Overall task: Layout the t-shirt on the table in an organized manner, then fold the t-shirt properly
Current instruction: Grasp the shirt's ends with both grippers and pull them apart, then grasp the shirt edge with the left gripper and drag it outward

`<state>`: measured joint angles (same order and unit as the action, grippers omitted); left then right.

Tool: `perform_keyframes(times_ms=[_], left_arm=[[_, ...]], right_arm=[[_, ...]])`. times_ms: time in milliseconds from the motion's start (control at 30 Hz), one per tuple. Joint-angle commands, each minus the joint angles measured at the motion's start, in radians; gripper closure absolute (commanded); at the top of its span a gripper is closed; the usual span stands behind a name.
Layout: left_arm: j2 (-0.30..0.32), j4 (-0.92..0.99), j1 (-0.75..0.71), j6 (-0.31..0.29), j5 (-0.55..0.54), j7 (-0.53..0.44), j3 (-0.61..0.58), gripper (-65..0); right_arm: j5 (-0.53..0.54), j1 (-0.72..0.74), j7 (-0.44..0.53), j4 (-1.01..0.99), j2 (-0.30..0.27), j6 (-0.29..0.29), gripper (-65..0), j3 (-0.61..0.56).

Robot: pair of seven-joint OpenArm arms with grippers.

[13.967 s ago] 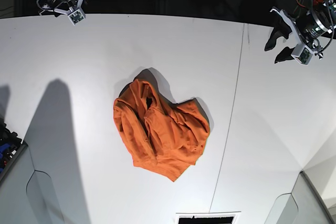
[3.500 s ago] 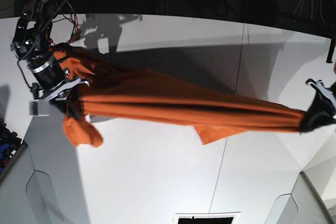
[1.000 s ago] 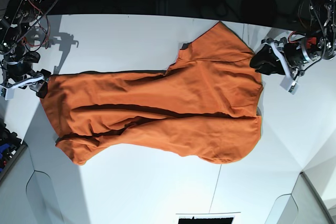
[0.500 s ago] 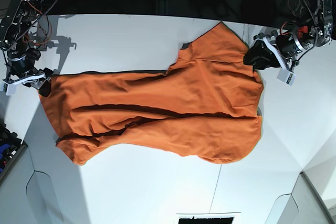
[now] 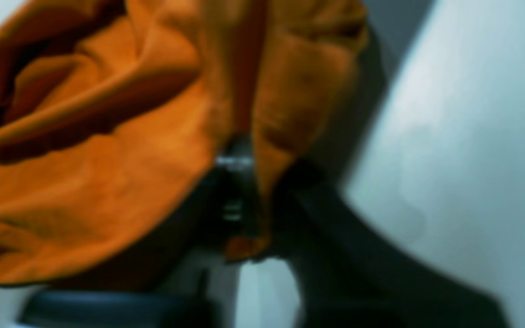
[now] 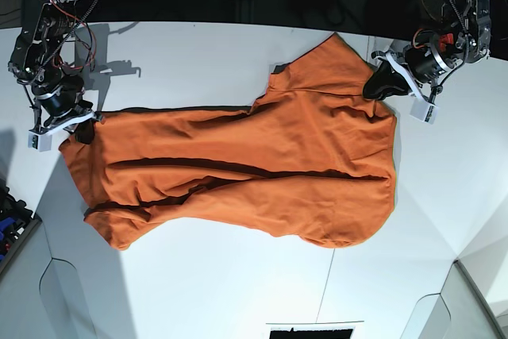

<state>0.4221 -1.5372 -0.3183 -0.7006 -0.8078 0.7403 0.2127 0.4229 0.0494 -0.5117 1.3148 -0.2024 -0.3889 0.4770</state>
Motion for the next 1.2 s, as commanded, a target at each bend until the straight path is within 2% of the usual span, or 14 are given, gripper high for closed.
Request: perform_keyframes(times_ms=[0, 167, 367, 500, 700, 800, 867, 933, 967, 1167], left_arm=[[0.028, -0.009, 0.002, 0.002, 0.027, 0.019, 0.013, -0.6], [0.080, -0.009, -0.003, 0.002, 0.011, 0.023, 0.105, -0.6], [0.158, -0.010, -0.004, 0.002, -0.099, 0.092, 0.149, -0.6], [0.194, -0.010, -0.006, 0.002, -0.125, 0.117, 0.149, -0.6], [0.229, -0.010, -0.005, 0.002, -0.140, 0.116, 0.149, -0.7], [0.230, -0.010, 0.000, 0.002, -0.143, 0.104, 0.149, -5.3], [0.230, -0.010, 0.003, 0.002, -0.154, 0.098, 0.149, -14.7], [0.230, -0.010, 0.003, 0.002, -0.162, 0.098, 0.149, -23.8], [0.230, -0.010, 0.003, 0.002, -0.161, 0.098, 0.149, -26.0], [0.253, -0.011, 0.003, 0.002, -0.162, 0.098, 0.149, -26.2]], right_arm=[[-0.012, 0.011, 0.000, 0.019, -0.013, -0.001, 0.0, 0.002], [-0.055, 0.003, -0.059, 0.083, -0.014, -0.015, 0.0, 0.060], [0.068, -0.010, -0.178, 0.141, -0.023, -0.026, 0.0, 0.159], [0.128, -0.090, -0.181, 0.180, -0.030, -0.065, 0.0, 0.159], [0.142, -0.232, -0.181, 0.304, -0.030, -0.064, 0.0, 0.160], [0.142, -0.263, -0.177, 0.351, -0.030, -0.064, 0.0, 0.159], [0.142, -0.260, -0.161, 0.357, -0.031, -0.064, -17.3, 0.160], [0.141, -0.255, -0.134, 0.357, -0.031, -0.064, -29.9, 0.160], [0.140, -0.249, -0.132, 0.358, -0.031, -0.064, -32.1, 0.161], [0.135, -0.221, -0.128, 0.377, -0.034, -0.060, -32.1, 0.207]])
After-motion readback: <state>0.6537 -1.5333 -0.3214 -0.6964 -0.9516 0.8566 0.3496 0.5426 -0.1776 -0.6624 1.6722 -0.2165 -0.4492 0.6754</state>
